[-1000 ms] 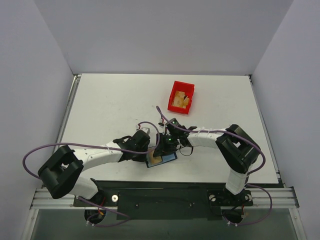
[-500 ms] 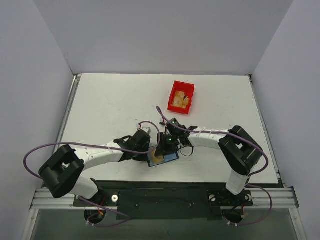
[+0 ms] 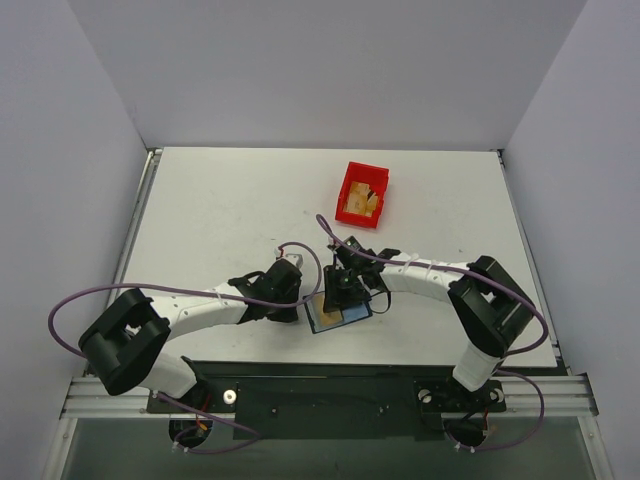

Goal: Put the credit cards into the card holder
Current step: Insert the credit card into the card holder.

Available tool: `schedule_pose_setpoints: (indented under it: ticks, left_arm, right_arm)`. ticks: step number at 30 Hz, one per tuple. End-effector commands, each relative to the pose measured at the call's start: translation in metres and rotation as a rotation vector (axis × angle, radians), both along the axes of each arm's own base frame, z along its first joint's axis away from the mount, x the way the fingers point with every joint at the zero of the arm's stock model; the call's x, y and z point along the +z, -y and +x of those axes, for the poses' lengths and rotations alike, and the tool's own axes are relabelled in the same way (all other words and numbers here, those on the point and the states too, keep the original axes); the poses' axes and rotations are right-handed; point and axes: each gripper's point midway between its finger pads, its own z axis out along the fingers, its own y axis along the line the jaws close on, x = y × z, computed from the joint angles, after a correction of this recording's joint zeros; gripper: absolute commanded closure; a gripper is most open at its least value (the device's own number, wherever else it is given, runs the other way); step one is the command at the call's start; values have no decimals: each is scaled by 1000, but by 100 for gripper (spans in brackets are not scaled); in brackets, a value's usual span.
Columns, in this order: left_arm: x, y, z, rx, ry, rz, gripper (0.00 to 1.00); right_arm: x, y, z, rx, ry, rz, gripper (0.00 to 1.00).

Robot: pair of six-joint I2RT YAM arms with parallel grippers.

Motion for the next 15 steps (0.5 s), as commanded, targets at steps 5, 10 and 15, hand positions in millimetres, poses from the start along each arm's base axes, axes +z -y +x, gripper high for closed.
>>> schedule_pose_setpoints:
  ticks: [5,10,15]
  left_arm:
    - [11,7,5,-13,30,-35,100]
    - [35,34,14,-48,79,-156,100]
    - [37,51,19,-59,87,-204,98]
  right_arm:
    - [7,10,1,3,14,-54,66]
    - [1,6,-3,7,-13,-36,66]
    - [0,3,-4,5,-27,-21,67]
